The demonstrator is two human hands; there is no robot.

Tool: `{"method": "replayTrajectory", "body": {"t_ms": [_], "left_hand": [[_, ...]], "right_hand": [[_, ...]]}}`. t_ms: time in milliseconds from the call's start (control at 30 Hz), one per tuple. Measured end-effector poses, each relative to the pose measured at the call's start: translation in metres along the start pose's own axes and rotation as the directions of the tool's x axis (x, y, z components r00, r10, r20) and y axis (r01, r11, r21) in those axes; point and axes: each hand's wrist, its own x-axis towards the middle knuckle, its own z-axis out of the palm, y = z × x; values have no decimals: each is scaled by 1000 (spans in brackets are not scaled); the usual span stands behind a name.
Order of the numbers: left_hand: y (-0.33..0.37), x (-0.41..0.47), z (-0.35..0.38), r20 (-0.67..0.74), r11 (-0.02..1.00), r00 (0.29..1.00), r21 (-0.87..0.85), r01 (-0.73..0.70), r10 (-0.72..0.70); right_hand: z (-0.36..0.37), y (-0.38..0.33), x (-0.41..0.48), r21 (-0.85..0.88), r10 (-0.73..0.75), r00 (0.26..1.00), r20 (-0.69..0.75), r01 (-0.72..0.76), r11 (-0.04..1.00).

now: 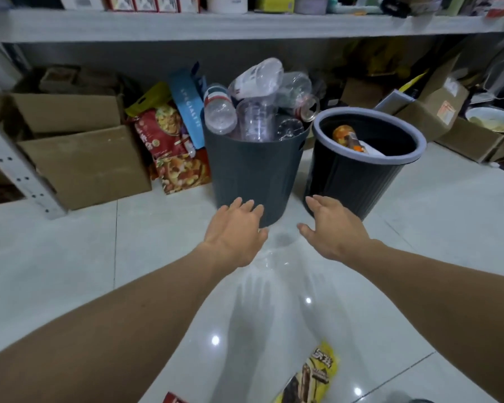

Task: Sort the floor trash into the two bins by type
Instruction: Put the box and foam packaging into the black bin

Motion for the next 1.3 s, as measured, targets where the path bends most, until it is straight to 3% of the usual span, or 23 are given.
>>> {"method": "replayTrajectory", "body": {"t_ms": [300,800,1100,1300], "left_hand": [[-26,-25,52,90,999,995,8,32,-32],[-46,0,118,234,985,961,-51,165,-149],[-51,-13,123,220,986,965,-61,156,-139],[-43,-49,128,196,994,978,-69,87,-72]], "right_hand": [[67,-20,3,26,-13,987,161,8,1000],[167,-25,67,96,-46,871,489,-1,995],[174,-27,53,209,25,931,364,-108,972],[164,-22,14,217,35,963,267,-96,971]]}}
